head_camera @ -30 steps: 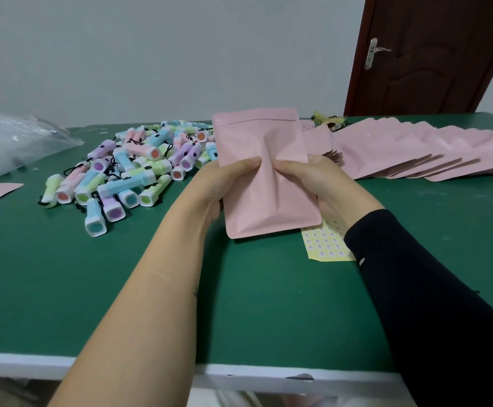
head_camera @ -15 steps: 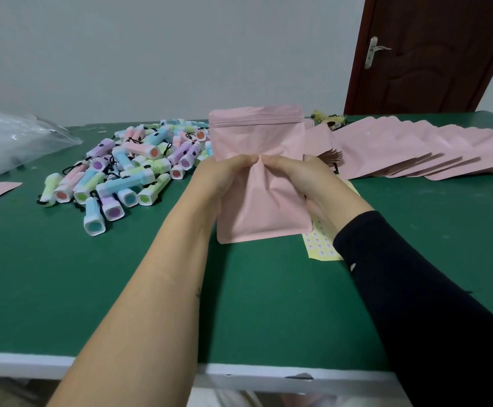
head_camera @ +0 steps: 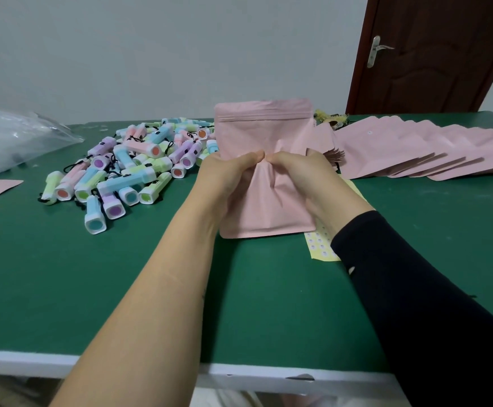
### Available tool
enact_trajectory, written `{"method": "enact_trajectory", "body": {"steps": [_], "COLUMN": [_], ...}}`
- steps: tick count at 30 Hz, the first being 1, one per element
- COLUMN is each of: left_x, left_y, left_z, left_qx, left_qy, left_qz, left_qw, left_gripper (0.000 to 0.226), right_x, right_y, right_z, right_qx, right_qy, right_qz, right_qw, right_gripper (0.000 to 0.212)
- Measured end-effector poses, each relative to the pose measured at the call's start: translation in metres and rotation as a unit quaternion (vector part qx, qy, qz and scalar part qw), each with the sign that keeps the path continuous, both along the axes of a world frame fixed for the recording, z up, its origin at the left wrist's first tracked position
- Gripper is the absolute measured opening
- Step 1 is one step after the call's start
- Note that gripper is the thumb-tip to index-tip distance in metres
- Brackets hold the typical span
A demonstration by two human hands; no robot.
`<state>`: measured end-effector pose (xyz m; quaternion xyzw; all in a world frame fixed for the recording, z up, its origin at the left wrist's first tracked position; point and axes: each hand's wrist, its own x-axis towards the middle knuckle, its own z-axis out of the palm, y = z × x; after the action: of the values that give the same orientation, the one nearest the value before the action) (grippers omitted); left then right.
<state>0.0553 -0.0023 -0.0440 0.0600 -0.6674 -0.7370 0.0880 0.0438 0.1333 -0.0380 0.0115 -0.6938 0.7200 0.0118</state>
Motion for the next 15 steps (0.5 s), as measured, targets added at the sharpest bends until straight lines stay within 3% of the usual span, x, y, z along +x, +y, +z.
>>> {"method": "enact_trajectory", "body": {"steps": [1,4,5,15], "left_x": [0.0,-0.001,0.0,0.005], "left_y": [0.001,0.0,0.0,-0.018], "left_z": [0.0,-0.001,-0.001,0.01], "left_qx": [0.008,0.014,0.019,0.047], "left_qy": [0.0,-0.005,-0.004,0.054], "left_qz": [0.003,0.011,0.005,0.044], "left_qw": [1.0,1.0,1.0,0.996], "left_gripper": [0.025,0.014,0.01,0.013], "right_x": [0.001,0.005,0.006,0.013], "right_y": [-0.001,-0.006,-0.007,-0.005], "right_z": [0.0,-0.001,-0.002,0.008], "right_qx": [0.005,0.031,0.038,0.072], "right_qy": [-0.002,-0.025,-0.022,-0.033], "right_qz": [0.003,0.027,0.027,0.072], "right_qw": [1.0,0.999,0.999,0.994], "right_gripper": [0.013,0.042,0.043,0.01]}}
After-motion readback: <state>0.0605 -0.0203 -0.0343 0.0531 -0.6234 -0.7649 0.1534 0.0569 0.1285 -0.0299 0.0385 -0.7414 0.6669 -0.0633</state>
